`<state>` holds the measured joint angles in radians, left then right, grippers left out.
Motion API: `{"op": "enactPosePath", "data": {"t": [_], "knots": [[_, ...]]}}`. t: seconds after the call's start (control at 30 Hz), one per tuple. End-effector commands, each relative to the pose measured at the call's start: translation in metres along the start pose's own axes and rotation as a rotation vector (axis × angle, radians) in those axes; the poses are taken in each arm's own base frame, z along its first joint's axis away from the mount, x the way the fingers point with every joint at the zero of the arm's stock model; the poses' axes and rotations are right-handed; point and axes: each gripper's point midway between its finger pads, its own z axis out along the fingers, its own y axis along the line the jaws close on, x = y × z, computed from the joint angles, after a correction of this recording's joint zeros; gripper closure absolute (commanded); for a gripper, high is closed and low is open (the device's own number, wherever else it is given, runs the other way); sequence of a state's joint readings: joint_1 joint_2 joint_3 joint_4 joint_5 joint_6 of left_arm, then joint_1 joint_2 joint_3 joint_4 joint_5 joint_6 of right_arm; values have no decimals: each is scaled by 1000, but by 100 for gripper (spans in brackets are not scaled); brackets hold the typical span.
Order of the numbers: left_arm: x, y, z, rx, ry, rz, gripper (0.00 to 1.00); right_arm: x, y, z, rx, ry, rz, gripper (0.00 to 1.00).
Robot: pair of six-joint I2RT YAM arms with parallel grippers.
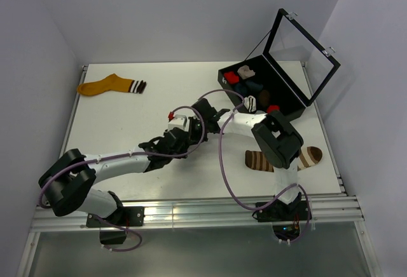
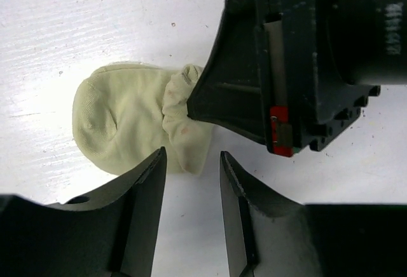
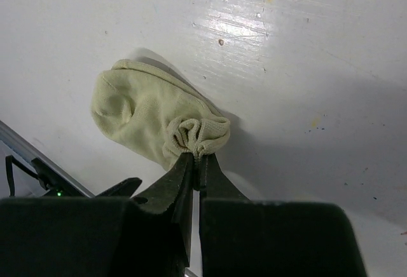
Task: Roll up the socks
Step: Roll the sock at the center of the board.
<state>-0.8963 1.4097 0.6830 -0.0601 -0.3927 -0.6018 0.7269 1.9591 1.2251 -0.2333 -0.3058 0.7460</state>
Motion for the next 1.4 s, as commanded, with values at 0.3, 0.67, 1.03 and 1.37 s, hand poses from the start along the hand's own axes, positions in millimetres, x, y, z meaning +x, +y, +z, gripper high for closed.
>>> {"op": "enactPosePath", "data": {"t": [0.3,0.67,1.03,1.37], "knots": [[-10,-22,13,6,-88,99,57,0,5,5,-5,13,-18,100],[3,0,27,-171,-86,131,61,8,8,7,-47,40,-10,100],[32,14,37,-244,-2,133,100,6,33,-7,-212,1,-30,97],[27,-19,20,22,104,-61,100,-24,39,-61,-379,-238,22,53]]}}
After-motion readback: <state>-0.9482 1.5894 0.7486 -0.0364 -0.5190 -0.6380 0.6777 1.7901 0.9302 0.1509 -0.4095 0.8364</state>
